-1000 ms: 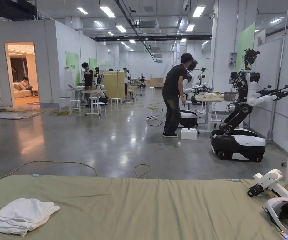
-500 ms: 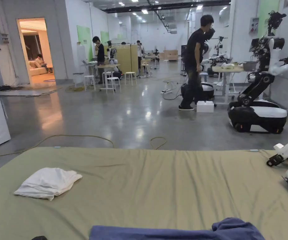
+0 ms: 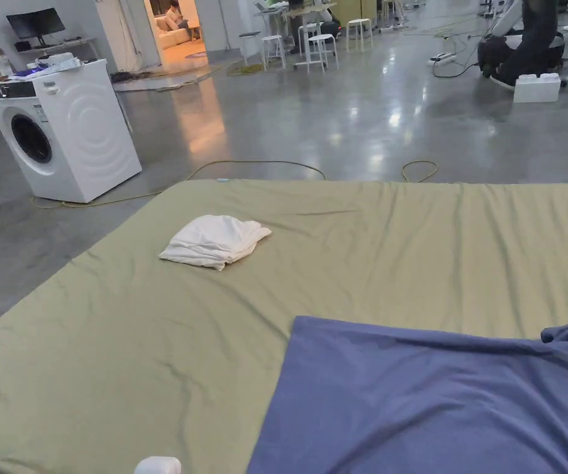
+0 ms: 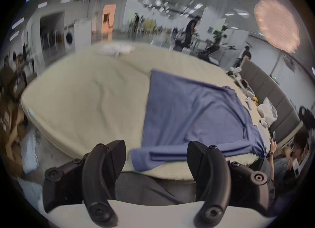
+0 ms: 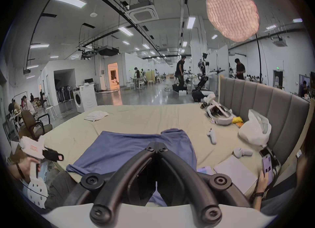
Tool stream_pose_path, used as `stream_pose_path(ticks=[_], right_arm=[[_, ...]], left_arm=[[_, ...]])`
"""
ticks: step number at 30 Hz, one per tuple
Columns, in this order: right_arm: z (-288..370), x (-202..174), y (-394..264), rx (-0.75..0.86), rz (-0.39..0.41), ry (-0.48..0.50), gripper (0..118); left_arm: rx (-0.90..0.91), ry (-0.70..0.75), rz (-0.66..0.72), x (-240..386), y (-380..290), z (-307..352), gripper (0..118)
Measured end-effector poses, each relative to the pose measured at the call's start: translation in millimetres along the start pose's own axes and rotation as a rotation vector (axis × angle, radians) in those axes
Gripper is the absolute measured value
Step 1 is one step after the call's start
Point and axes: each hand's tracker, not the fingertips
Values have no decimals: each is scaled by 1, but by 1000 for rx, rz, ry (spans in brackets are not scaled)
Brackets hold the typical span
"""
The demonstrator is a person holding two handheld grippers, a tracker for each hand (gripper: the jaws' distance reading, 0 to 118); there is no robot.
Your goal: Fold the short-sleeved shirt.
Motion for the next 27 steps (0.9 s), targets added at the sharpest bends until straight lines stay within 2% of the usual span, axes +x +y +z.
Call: stream_pose_path(ticks=[3, 4, 5, 7, 11, 13, 16, 17, 18, 20, 21, 22, 24, 27], right_arm=[[4, 11, -5, -30, -29, -22, 0], [5, 14, -7, -40, -34, -32, 0], [6, 17, -9, -47, -39, -44, 0], [8, 24, -13, -66, -55, -66, 0], [8, 35, -21, -99, -112, -92, 0], [8, 37, -25, -106, -118, -107, 0], [5, 41, -28, -132, -132, -134, 0], [2, 44, -31, -149, -141, -141, 7], [-3, 48, -34, -191, -153, -151, 27], [-16, 59, -43, -297, -164, -171, 47], [-24, 64, -52, -349, -158, -180, 67], [-29, 68, -62, -382, -144, -172, 76], [-38, 75, -78, -441, -118, -206, 74], [-59, 87, -104, -569, -117, -208, 74]], left_arm=[[-56, -59, 105, -16, 1, -27, 78], [-78, -74, 94, -19, 0, -31, 72], [-106, -58, 72, -18, 2, -37, 63], [-154, -7, 3, -13, 5, -49, 34], [-225, -8, -13, -4, 6, -67, 25], [-229, 9, -60, -3, 1, -72, 9], [-255, 47, -151, 12, -2, -77, 9], [-255, 57, -178, 16, -3, -79, 9], [-274, 69, -196, 18, -4, -83, 9], [-296, 83, -216, 21, -1, -88, 9], [-308, 88, -230, 22, 0, -91, 9], [-309, 110, -248, 23, 1, -92, 9], [-318, 111, -253, 23, 3, -91, 9], [-319, 115, -262, 22, 0, -90, 9]])
